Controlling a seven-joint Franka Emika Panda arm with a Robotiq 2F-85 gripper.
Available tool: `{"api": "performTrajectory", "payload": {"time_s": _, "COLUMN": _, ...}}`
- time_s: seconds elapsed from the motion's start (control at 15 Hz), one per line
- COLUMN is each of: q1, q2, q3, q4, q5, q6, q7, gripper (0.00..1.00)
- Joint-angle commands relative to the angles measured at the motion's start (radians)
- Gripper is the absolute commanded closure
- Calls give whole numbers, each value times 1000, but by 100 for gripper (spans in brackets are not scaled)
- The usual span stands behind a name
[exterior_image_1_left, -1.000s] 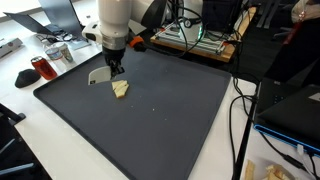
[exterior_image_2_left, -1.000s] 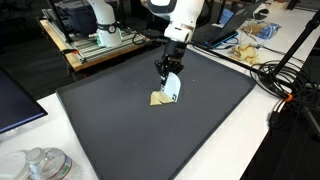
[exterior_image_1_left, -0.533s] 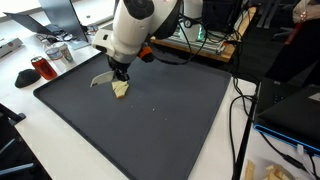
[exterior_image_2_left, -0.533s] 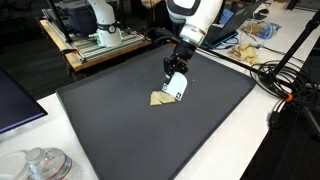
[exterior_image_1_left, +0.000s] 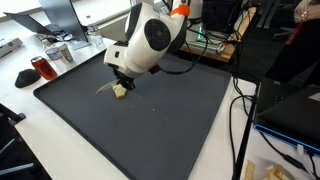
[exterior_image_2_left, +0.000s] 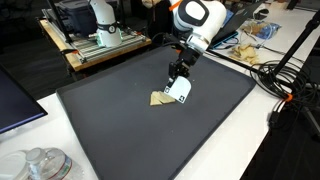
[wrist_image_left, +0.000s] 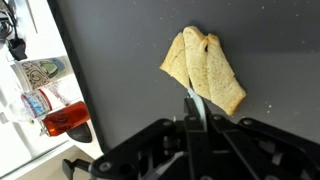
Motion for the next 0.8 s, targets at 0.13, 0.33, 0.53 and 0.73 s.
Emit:
{"api": "performTrajectory", "payload": {"time_s": 0.13, "q1": 3, "q2": 71, "q3": 33, "q4": 70, "q5": -91, "q6": -79, "q7": 51, "gripper": 99}}
{"api": "performTrajectory", "payload": {"time_s": 0.33, "q1": -14, "q2": 72, "q3": 53, "q4": 73, "q5": -85, "q6": -91, "q7": 34, "gripper": 99}}
{"api": "performTrajectory", "payload": {"time_s": 0.53, "q1": -37, "q2": 42, "q3": 67, "q4": 51, "q5": -66, "q6": -82, "q7": 12, "gripper": 99}}
{"api": "performTrajectory", "payload": {"time_s": 0.73, "q1": -72, "q2": 5, "q3": 77, "q4": 28, "q5": -47, "q6": -66, "q7": -7, "gripper": 99}}
